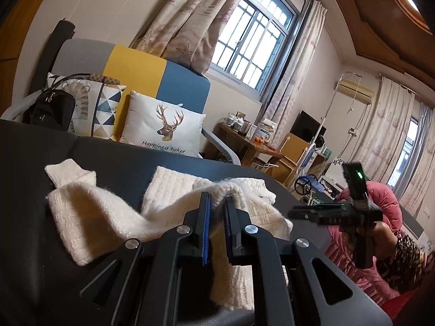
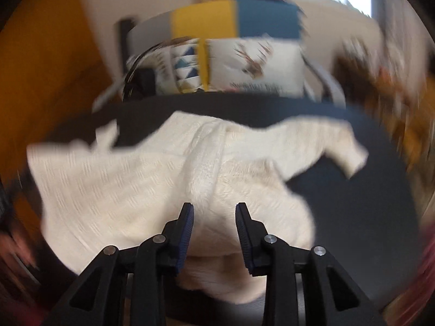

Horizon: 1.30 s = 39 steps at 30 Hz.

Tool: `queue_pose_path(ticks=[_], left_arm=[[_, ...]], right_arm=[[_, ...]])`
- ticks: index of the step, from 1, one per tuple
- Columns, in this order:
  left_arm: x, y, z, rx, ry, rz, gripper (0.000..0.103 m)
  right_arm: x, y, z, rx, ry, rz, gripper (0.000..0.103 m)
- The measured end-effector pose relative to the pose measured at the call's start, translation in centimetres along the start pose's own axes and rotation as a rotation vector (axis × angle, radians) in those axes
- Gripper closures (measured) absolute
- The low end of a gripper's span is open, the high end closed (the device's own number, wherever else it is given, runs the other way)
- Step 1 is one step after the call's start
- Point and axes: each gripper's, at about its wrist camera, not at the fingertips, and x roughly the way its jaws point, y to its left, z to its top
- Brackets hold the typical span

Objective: Fold clothes

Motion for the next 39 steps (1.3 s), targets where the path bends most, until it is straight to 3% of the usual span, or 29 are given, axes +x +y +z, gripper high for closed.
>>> queue_pose_path(ticks=[6,11,15,20,23,24,25,31,35,39], left_arm=[[-0.1,1.1,0.2,-0.042,-0.003,0.018,0.094],[-0.2,0.8,0.2,-0.023,-0.005,0.027,0.094],[-0.1,0.9,0.2,-0.032,0.001,0.018,0.093],[-0.1,0.8,0.2,-0.022,0.005,0.021,0.093],[0.0,1.1,0.1,-0.03,0.006,0.022,0.093],[0.1,1.2,0.1,-0.034,0.008,0.022,0.093],[0.1,1.3,0.0,-0.037,0.009,0.023,0.093],[0.5,2.2,-0.3,-0.065,0.013,0.028,0.093],[0.8,2.6,-0.4,-0.086,0.012,0.052,0.093],[1.1,2.6,-0.5,-0.091,0.017,0.069,0.093]], right_arm=[[0.0,5.0,-4.6,-0.742,-0.086,-0.27,0.071],[1.5,8.0,-8.4,-1.282,-0.142,-0.369,0.071],[4.0,8.5,-9.3,-1.496,-0.128,-0.409,0.071],[6.3,8.7,-8.9,-1.576,-0.083,-0.364,0.071],[7.8,8.6,-7.9,-1.47,-0.069,-0.366,0.079],[8.2,8.4,-7.2,-1.384,-0.043,-0.338,0.091],[8.5,8.0,-6.4,-1.286,-0.016,-0.31,0.096],[7.7,4.6,-2.3,-0.69,-0.033,-0.156,0.098],[5.9,0.6,-0.4,-0.241,-0.119,-0.032,0.098],[3.1,-3.2,0.4,0.155,-0.288,0.168,0.098]])
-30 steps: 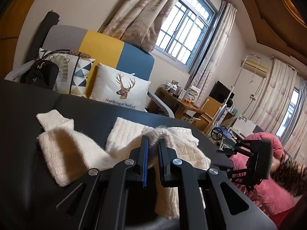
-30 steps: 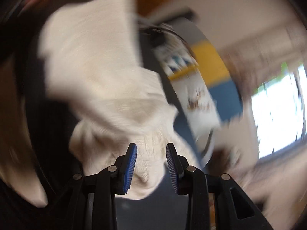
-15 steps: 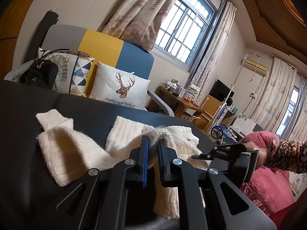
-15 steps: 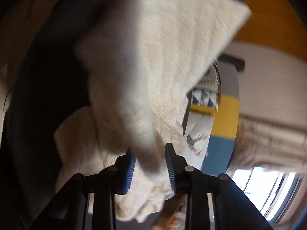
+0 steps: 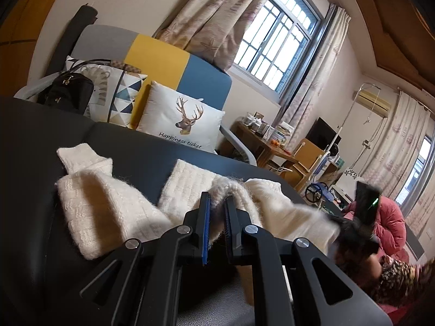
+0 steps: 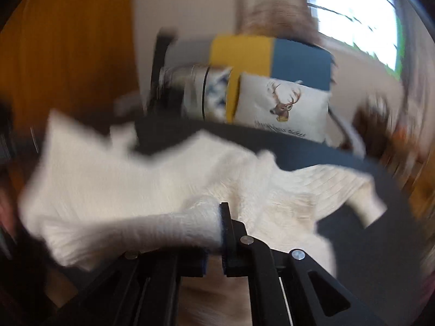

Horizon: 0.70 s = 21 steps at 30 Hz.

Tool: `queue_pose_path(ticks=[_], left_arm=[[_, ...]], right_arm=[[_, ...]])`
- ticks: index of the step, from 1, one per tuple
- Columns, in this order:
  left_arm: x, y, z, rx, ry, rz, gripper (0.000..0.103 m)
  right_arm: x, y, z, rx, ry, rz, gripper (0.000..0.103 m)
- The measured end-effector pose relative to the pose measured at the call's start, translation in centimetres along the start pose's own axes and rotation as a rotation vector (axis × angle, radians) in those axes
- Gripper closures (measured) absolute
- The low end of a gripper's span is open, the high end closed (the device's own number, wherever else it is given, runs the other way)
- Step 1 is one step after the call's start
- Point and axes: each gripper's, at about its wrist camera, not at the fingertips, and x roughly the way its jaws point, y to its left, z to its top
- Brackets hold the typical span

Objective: Fold clothes

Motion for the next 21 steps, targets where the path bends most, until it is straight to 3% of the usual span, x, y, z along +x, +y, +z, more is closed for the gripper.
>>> queue_pose_path(ticks=[3,5,10,13,15,19,21], left_arm=[[0.1,-0.1,-0.2,0.014,0.012,0.01,0.093],[0.4,-0.2,-0.5,0.041,0.036,0.038,0.093],[2.3,-0.8,-2.4,0.207,0.16,0.157,0.093],[3.5,-1.3,-4.0,0.313,0.218,0.184,0.09],[4.1,-1.4,-4.7,0.331,0.235,0.17,0.085],[5.3,-1.3,-6.0,0.355,0.259,0.154,0.058],[5.8,-1.1,-6.4,0.355,0.262,0.16,0.053]], right_arm=[[-1.6,-0.6,1.5,0.154,-0.098,0.062,0.098],[-2.0,-0.9,2.4,0.182,-0.126,0.064,0.098],[-2.9,-1.1,1.8,0.167,-0.077,0.033,0.098],[-2.4,-1.3,1.1,0.151,-0.036,0.019,0.098],[-1.9,-1.6,0.3,0.151,-0.013,0.018,0.098],[-1.7,-1.9,-0.5,0.155,0.0,0.02,0.098],[-1.7,-1.9,-0.6,0.15,0.002,0.021,0.098]])
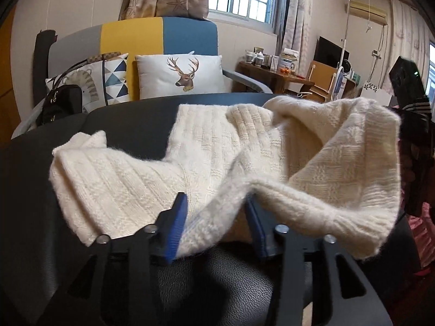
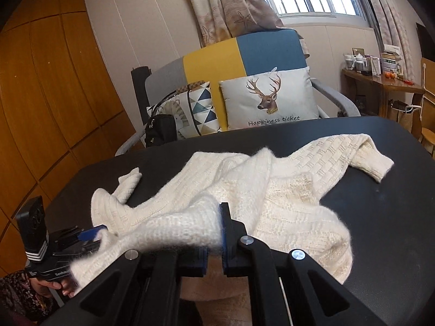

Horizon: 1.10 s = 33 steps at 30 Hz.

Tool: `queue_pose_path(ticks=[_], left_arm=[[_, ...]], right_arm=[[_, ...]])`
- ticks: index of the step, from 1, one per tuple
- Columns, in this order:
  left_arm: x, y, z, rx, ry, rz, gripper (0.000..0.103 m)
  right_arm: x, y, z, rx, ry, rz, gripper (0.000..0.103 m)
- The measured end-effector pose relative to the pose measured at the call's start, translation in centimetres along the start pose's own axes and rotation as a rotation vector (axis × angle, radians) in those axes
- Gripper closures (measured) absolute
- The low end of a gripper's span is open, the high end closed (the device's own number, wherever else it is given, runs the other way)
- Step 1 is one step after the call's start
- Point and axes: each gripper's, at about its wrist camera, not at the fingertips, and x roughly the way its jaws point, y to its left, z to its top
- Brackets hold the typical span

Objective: Fold clothes

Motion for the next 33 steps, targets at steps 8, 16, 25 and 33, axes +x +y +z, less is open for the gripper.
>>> queue_pose_path(ticks=[8,16,25,33], left_arm=[[2.5,-1.4,-0.8,0.102,0.093,0.062,0.042],[2.5,-1.8,-1.0,0.073,0.023,0.126,0.042],[1.9,-2.9,-1.2,0.114,-0.069,0.166,0.095],[-1.6,-2.7,1.0,0.034,-0.246,0.23,0.097]], right_arm=[[0.9,0.7,-0.5,-0.071,0.026,-0.009,0.098],[1.3,1.2,-1.2,-0.098,0.029,-0.054,0.094],[1.3,1.3,-1.2,-0.101,0.016,-0.057,0.098],[-0.6,1.0,0.2,0.001,-0.082,-0.034,0.099]])
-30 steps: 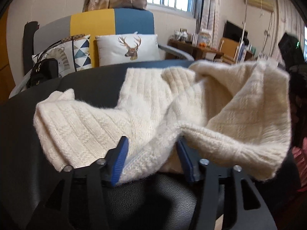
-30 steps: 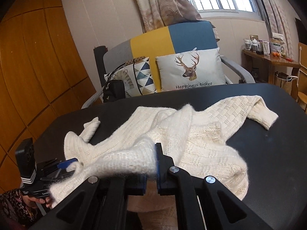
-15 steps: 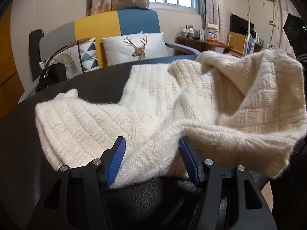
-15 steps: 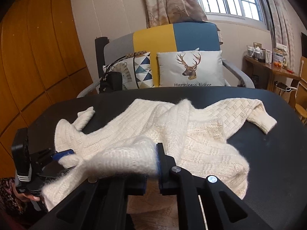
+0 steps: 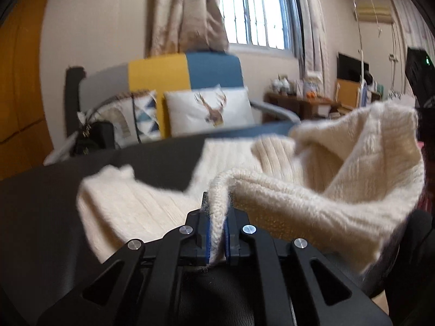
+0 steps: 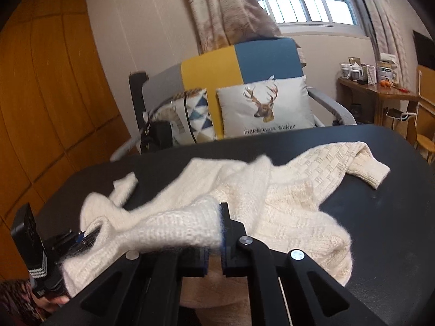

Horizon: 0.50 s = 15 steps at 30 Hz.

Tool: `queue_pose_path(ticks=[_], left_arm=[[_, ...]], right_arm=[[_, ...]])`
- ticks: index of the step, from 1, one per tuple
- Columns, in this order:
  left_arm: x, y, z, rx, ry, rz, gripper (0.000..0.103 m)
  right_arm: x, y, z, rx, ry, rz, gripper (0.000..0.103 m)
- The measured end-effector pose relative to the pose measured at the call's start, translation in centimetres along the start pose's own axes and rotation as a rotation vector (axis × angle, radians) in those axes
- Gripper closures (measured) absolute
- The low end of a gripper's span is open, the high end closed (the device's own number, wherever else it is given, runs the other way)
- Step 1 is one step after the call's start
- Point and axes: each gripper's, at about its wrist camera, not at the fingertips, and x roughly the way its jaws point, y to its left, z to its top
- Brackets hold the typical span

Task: Fold clothes
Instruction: 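Lift the sweater up off the table with both tools gripping its edges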

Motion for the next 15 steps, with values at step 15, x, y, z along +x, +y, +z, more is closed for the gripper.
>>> queue_pose_path(ticks=[15], left_arm=[[-9.1,2.6,13.1,-0.013,-0.423,0.224,0.097]], right_arm=[[-7.6,1.7,9.8,0.055,-0.317,0.046,0.099]])
